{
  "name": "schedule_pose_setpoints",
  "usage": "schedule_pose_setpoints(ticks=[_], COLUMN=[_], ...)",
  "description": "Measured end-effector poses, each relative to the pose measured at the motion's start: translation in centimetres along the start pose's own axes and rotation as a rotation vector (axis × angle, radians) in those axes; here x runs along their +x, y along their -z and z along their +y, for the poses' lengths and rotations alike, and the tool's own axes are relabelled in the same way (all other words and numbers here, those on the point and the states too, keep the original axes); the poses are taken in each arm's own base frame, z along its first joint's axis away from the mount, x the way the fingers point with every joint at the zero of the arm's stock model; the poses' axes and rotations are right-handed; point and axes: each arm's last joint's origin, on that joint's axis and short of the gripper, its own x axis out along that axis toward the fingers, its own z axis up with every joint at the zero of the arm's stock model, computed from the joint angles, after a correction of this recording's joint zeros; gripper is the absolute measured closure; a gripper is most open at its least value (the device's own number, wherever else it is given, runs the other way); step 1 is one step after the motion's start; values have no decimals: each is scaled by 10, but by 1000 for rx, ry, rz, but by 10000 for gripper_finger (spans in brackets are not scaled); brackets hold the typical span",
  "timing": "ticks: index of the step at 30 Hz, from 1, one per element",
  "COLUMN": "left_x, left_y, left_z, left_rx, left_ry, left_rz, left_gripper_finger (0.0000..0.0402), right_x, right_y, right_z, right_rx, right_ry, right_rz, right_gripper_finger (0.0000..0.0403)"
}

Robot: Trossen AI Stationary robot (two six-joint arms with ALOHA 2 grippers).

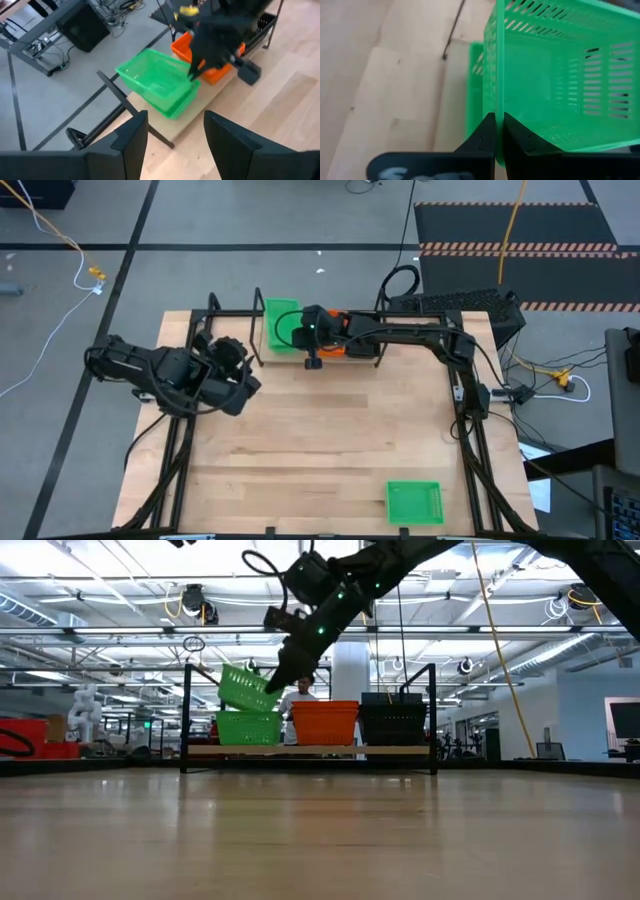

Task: Stack baskets on shelf by color
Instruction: Stack the left green bin on top of the green bin on the shelf, then stack the green bin on top of the green bin on the shelf

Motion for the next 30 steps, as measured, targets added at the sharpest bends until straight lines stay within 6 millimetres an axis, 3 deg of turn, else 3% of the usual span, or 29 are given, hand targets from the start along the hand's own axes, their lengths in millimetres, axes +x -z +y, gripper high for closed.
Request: schedule_pose_setpoints(ticks=[12,22,25,27,30], left_x=[9,9,6,4,9], left_y=[11,11,15,21,35], left_z=[-6,-6,-13,-19,-33], left_rx=[-11,-22,-20,-13,-28], left_ry=[-13,-11,-4,1,13], left_rz=[43,43,35,12,-40], left_gripper_finger=[206,206,206,206,206], right_x=[-3,-5,-30,-66,-122], right_y=[-1,-2,-10,-18,-17], right_z=[-3,-3,-3,1,23], right_rx=[106,105,88,75,72], right_ry=[53,49,36,14,-95], right_rz=[13,12,20,20,3], right_gripper_finger=[377,271,253,253,263])
